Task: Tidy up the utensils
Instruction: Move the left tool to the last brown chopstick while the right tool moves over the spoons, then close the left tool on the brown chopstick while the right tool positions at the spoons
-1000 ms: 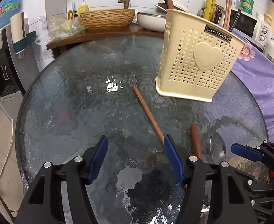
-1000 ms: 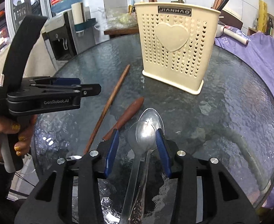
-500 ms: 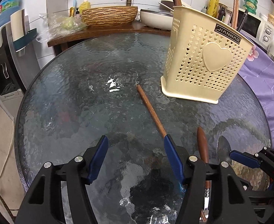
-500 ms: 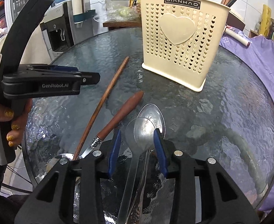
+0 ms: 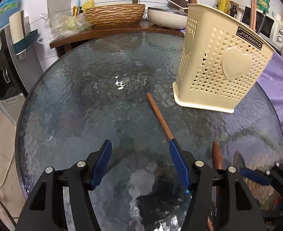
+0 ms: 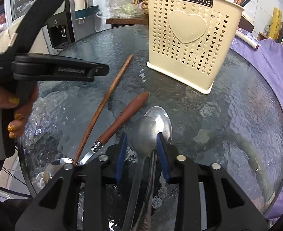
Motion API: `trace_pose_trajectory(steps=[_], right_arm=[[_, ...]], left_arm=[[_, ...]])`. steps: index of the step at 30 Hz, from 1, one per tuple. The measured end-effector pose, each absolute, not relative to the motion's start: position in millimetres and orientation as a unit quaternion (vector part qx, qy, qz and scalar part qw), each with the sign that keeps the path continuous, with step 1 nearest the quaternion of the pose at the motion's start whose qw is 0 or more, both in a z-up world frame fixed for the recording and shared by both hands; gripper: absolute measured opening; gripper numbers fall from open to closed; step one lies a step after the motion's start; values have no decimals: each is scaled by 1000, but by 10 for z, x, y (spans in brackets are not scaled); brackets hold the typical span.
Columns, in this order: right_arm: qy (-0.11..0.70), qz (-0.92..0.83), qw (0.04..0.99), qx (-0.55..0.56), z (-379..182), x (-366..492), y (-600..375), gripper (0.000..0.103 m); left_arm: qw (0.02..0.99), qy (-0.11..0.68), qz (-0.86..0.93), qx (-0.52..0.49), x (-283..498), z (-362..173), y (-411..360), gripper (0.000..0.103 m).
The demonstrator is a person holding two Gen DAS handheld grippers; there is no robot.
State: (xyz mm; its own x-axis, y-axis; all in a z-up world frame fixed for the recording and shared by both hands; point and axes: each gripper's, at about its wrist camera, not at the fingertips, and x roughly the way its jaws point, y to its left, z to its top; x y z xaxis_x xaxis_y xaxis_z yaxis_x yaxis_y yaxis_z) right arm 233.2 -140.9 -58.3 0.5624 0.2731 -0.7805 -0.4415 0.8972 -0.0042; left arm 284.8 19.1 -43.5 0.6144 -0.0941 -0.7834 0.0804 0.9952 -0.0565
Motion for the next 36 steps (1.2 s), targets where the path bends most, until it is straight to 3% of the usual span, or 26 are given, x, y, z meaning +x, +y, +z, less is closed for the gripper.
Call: trace_pose_trajectory(steps=[15, 19, 21, 30, 36], right_arm=[[420, 215, 878, -76, -532, 2356, -1500, 33], [413, 215, 882, -74, -496, 2349, -1534, 43], [413, 214, 882, -76, -496, 2340, -1524, 43], [410, 208, 884, -82, -489, 2309, -1494, 43], [415, 215, 881, -80, -515, 2319, -1494, 43]], left_arm=[[887, 459, -27, 31, 3241, -510, -56, 60], [884, 465, -27, 28, 3267, -550, -74, 53], [885, 465, -27, 28, 3281, -546, -81, 50], [883, 467, -43, 35, 3342, -526, -172, 13], [883, 466, -48, 25, 3251, -521, -171, 11]])
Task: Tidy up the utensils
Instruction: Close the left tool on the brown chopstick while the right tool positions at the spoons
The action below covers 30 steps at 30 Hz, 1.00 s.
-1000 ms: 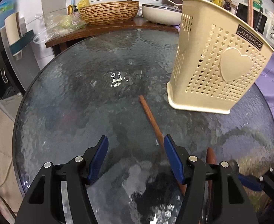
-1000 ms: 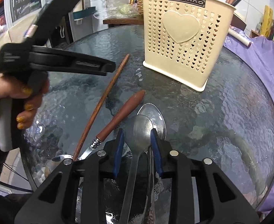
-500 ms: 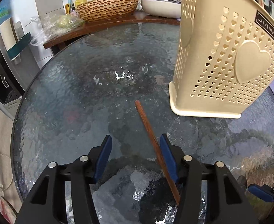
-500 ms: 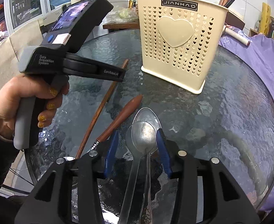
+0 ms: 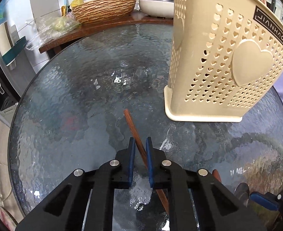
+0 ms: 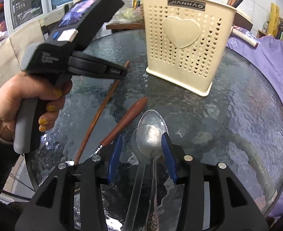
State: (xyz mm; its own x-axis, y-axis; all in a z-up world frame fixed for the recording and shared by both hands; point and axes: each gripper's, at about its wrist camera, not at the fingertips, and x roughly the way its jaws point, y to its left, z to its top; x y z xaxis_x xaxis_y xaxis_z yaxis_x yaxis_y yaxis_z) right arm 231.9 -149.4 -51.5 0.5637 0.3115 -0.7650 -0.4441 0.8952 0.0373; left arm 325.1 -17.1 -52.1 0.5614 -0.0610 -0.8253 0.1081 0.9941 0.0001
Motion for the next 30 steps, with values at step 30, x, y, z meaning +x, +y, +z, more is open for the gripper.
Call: trace_pose_trajectory(steps=[30], right_arm=[[429, 200, 876, -96, -608, 2448, -1395, 28]], left_arm=[[878, 474, -67, 8, 3181, -506, 82, 10]])
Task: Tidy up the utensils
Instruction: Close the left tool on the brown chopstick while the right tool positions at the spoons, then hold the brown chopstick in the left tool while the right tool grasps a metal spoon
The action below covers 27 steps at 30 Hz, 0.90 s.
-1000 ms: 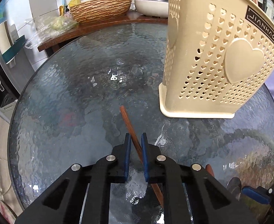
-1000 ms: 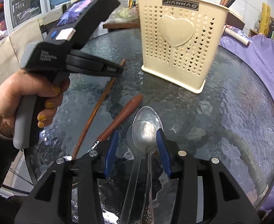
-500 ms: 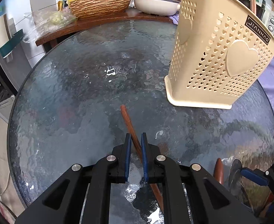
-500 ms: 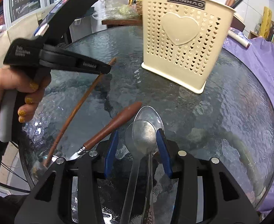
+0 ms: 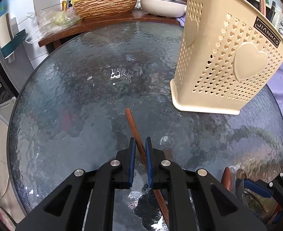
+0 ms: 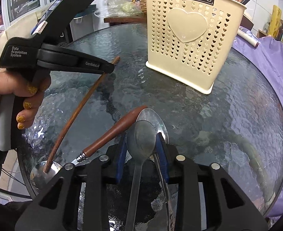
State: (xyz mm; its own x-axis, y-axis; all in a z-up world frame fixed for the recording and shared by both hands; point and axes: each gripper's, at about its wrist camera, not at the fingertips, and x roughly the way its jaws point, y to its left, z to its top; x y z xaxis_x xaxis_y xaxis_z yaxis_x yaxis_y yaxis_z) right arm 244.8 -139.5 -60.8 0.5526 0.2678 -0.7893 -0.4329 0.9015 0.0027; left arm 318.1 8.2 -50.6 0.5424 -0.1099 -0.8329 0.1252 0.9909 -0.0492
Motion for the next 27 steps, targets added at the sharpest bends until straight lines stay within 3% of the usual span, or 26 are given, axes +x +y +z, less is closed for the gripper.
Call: trace_pose_trajectory(steps=[10, 27], right_arm=[[424, 210, 877, -79, -543, 2406, -1445, 13], [417, 219, 879, -65, -417, 2359, -1463, 2]], left_arm=[[878, 473, -67, 0, 3187, -509, 35, 9], [877, 475, -76, -9, 3166, -495, 33, 9]])
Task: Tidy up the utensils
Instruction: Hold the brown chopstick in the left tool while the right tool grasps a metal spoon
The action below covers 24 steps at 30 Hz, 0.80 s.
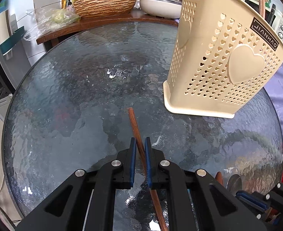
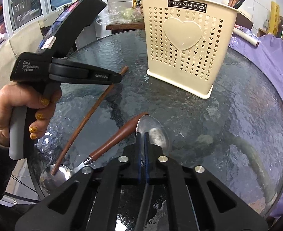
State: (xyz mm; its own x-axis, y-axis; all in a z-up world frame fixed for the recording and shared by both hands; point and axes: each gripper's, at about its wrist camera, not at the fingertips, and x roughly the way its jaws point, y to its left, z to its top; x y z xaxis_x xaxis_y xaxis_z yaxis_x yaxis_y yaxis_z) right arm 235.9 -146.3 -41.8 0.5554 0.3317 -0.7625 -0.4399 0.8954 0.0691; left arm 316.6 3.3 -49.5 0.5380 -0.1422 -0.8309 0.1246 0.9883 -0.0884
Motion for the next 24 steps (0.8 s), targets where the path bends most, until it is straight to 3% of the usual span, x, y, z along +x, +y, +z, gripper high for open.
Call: trace_pose_trajectory(steps=[8, 13, 15, 16, 17, 18, 20, 24], right_arm=[[403, 231, 885, -15, -257, 2373, -1613, 2], [393, 205, 895, -41, -210, 2383, -1676, 6], [395, 209, 894, -33, -209, 2368, -1697, 29], [396, 209, 894, -29, -215, 2363, -1703, 55], [394, 205, 896, -25, -223, 2353, -1711, 58], [393, 203, 896, -26, -239, 2358, -1721, 56], [400, 198, 894, -42, -293, 2351, -1690, 43], [412, 189, 888, -69, -402, 2333, -1614, 39]], left_arm=[[877, 474, -77, -12, 3153, -492, 44, 8], [877, 474, -76, -12, 3152, -492, 45, 8], [877, 474, -77, -12, 3153, -493, 40, 8], [877, 474, -76, -11, 3153, -492, 41, 8], [877, 474, -76, -11, 3154, -491, 43, 8], [877, 474, -76, -12, 3155, -489, 44, 8], [877, 474, -76, -11, 3156, -491, 42, 8], [877, 473, -76, -12, 3155, -493, 38, 8]])
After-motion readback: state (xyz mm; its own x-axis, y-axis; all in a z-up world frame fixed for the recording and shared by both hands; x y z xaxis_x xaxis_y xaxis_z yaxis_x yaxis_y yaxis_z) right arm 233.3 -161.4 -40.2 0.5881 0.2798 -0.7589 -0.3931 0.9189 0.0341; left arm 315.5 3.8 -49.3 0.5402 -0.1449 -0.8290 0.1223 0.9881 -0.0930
